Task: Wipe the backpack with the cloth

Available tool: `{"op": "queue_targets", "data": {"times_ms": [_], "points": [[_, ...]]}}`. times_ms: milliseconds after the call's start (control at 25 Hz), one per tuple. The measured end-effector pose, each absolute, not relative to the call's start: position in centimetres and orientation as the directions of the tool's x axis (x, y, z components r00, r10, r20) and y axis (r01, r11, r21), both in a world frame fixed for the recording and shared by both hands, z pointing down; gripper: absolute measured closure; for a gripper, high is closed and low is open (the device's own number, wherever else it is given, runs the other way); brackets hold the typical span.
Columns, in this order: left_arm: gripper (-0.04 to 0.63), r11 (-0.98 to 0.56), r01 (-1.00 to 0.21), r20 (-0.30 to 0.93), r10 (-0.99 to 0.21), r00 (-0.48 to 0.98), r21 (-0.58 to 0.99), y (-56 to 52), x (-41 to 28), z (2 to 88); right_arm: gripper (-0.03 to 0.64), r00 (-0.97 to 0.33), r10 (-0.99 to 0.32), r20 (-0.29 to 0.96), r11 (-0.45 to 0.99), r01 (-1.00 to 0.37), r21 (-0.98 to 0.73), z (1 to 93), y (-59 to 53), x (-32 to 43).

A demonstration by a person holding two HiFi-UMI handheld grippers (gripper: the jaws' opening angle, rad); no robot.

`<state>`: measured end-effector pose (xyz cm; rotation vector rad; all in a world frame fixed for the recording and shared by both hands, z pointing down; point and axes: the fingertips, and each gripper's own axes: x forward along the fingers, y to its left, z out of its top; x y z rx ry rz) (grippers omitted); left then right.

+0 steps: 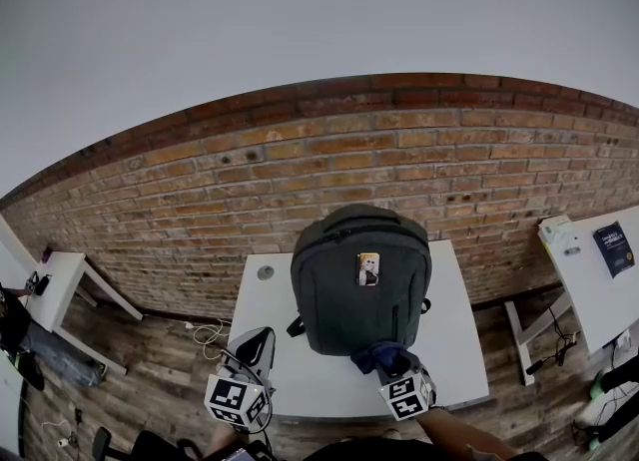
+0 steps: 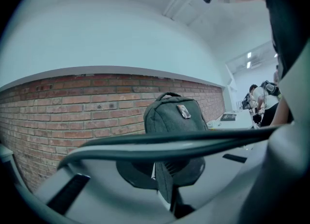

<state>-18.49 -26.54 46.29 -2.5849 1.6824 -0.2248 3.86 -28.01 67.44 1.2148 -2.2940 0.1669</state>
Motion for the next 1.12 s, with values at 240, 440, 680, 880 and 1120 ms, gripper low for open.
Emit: {"op": "queue_targets", "data": {"times_ms": [240,440,680,880,1120], "points": [[0.598,-0.404,-0.907,0.097,-0.914,0.394,-0.117,-26.0,-18.7,46.5,0.485,-0.424,-0.678,0.601,0.614,-0.776,0.145,71.5,-27.2,3.6],[0.598,-0.388,-0.914,0.092,-0.921,0.380,-0.115,-25.8,-19.6,46.4,0.485,-0.447,-0.695,0.563,0.628,-0.760,0.171,69.4,-27.5,2.1],[0.598,-0.377,-0.921,0.086,-0.925,0.369,-0.102,-25.7,-20.5,46.8,0.485,-0.538,-0.730,0.421,0.647,-0.743,0.172,61.9,-28.1,-1.7],[0.598,-0.381,-0.920,0.079,-0.924,0.374,-0.093,-25.6,-20.7,47.3,0.485,-0.563,-0.780,0.274,0.620,-0.753,0.219,53.4,-30.0,-3.4],[0.598,-0.385,-0.918,0.072,-0.922,0.380,-0.089,-26.0,-21.2,47.4,0.485,-0.536,-0.829,0.156,0.558,-0.789,0.257,47.0,-33.3,-3.5]]}}
